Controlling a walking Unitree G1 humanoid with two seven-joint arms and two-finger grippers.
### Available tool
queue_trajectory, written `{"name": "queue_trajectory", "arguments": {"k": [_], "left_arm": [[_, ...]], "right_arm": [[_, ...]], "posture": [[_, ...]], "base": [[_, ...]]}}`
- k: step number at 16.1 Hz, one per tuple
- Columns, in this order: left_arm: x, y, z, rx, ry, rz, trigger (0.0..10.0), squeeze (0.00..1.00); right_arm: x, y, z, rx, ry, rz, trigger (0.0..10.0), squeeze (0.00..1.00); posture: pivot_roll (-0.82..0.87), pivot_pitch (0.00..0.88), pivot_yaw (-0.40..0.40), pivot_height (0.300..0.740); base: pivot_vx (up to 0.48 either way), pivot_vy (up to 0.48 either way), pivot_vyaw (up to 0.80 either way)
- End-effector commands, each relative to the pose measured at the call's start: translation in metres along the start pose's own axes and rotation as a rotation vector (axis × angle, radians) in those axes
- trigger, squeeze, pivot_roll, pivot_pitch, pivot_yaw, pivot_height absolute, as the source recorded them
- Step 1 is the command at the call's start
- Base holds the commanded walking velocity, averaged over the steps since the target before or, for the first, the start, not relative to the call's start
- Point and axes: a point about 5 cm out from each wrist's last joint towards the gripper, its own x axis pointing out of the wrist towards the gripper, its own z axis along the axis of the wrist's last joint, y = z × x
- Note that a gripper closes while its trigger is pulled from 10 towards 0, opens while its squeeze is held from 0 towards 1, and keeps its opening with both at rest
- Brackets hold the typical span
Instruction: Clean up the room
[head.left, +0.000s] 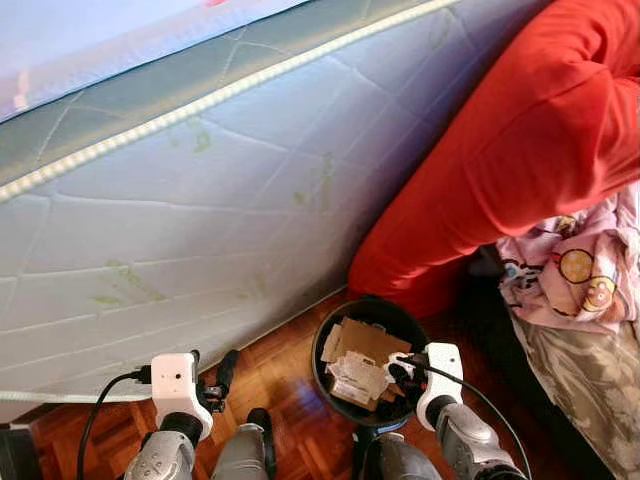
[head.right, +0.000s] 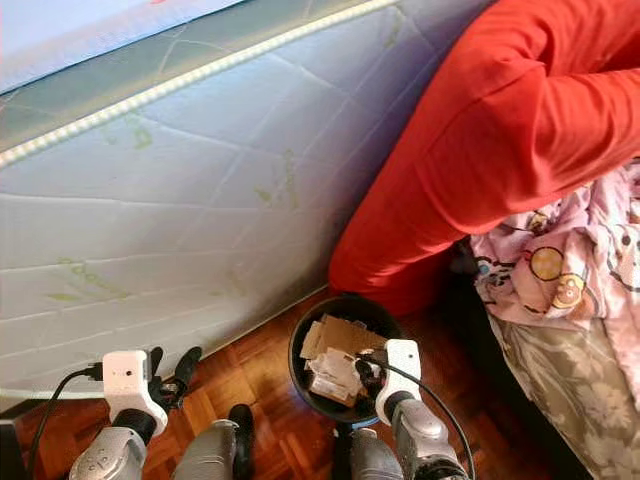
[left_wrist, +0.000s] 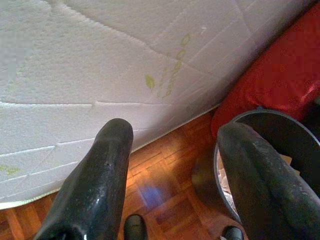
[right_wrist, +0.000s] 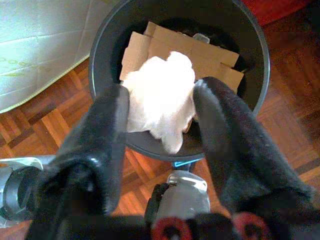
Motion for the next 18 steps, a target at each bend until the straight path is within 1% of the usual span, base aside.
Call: {"name": "queue_trajectory", "arguments": {"k": [1, 4, 6, 7, 8, 9, 10, 12, 13, 14, 15, 16, 17, 18], "left_arm": [[-0.006, 0.002, -0.012, -0.02, 0.049, 0.014, 10.0, 0.0], [-0.004, 0.0, -0.012, -0.025, 0.046, 0.016, 10.0, 0.0], [-0.003, -0.001, -0.012, -0.029, 0.043, 0.018, 10.0, 0.0], [-0.003, -0.002, -0.013, -0.03, 0.044, 0.019, 10.0, 0.0], [-0.002, -0.002, -0.014, -0.031, 0.045, 0.019, 10.0, 0.0], [-0.001, -0.001, -0.016, -0.033, 0.05, 0.023, 10.0, 0.0], [0.0, 0.002, -0.018, -0.034, 0.06, 0.03, 10.0, 0.0], [0.002, 0.01, -0.03, -0.027, 0.109, 0.053, 10.0, 0.0], [0.0, 0.018, -0.041, -0.024, 0.154, 0.071, 10.0, 0.0], [-0.003, 0.026, -0.054, -0.015, 0.216, 0.088, 10.0, 0.0], [-0.004, 0.029, -0.058, -0.012, 0.234, 0.092, 10.0, 0.0], [-0.005, 0.034, -0.068, -0.003, 0.289, 0.103, 10.0, 0.0], [-0.005, 0.037, -0.073, 0.002, 0.322, 0.11, 10.0, 0.0], [-0.006, 0.039, -0.078, 0.003, 0.353, 0.117, 10.0, 0.0]], "right_arm": [[-0.007, -0.004, -0.02, 0.013, 0.074, -0.001, 10.0, 0.99], [-0.01, -0.009, -0.024, 0.014, 0.093, 0.009, 10.0, 1.0], [-0.011, -0.013, -0.025, 0.008, 0.097, 0.004, 10.0, 0.96], [-0.011, -0.015, -0.024, 0.001, 0.099, -0.003, 10.0, 0.85], [-0.011, -0.015, -0.024, -0.003, 0.1, -0.007, 10.0, 0.85], [-0.011, -0.017, -0.023, -0.012, 0.093, -0.038, 10.0, 0.0], [-0.011, -0.019, -0.022, -0.009, 0.087, -0.065, 10.0, 0.0], [-0.012, -0.022, -0.022, 0.0, 0.071, -0.12, 10.0, 0.0], [-0.015, -0.027, -0.023, 0.011, 0.059, -0.146, 10.0, 0.0], [-0.019, -0.036, -0.026, 0.03, 0.05, -0.189, 10.0, 0.0], [-0.021, -0.038, -0.027, 0.035, 0.049, -0.2, 10.0, 0.0], [-0.026, -0.046, -0.031, 0.054, 0.049, -0.238, 10.0, 0.0], [-0.029, -0.051, -0.034, 0.065, 0.05, -0.263, 10.0, 0.0], [-0.031, -0.054, -0.036, 0.07, 0.055, -0.277, 10.0, 0.0]], "posture": [[0.26, 0.392, -0.061, 0.74], [0.26, 0.388, -0.068, 0.74], [0.26, 0.386, -0.073, 0.74], [0.26, 0.381, -0.076, 0.74], [0.25, 0.377, -0.078, 0.74], [0.25, 0.357, -0.081, 0.74], [0.25, 0.344, -0.083, 0.74], [0.23, 0.293, -0.081, 0.74], [0.22, 0.266, -0.076, 0.74], [0.2, 0.205, -0.066, 0.74], [0.2, 0.195, -0.065, 0.74], [0.18, 0.138, -0.059, 0.74], [0.17, 0.13, -0.059, 0.74], [0.16, 0.099, -0.055, 0.74]], "base": [[0.0, 0.0, 0.0], [0.0, 0.0, 0.0], [0.0, 0.0, 0.0], [0.0, 0.0, 0.0], [0.0, 0.0, 0.0], [0.0, 0.0, 0.0], [0.0, 0.0, 0.0], [0.0, 0.0, 0.0], [0.0, 0.0, 0.0], [0.0, 0.0, 0.0], [0.0, 0.0, 0.0], [0.0, 0.0, 0.0], [0.0, 0.0, 0.0], [0.0, 0.0, 0.0]]}}
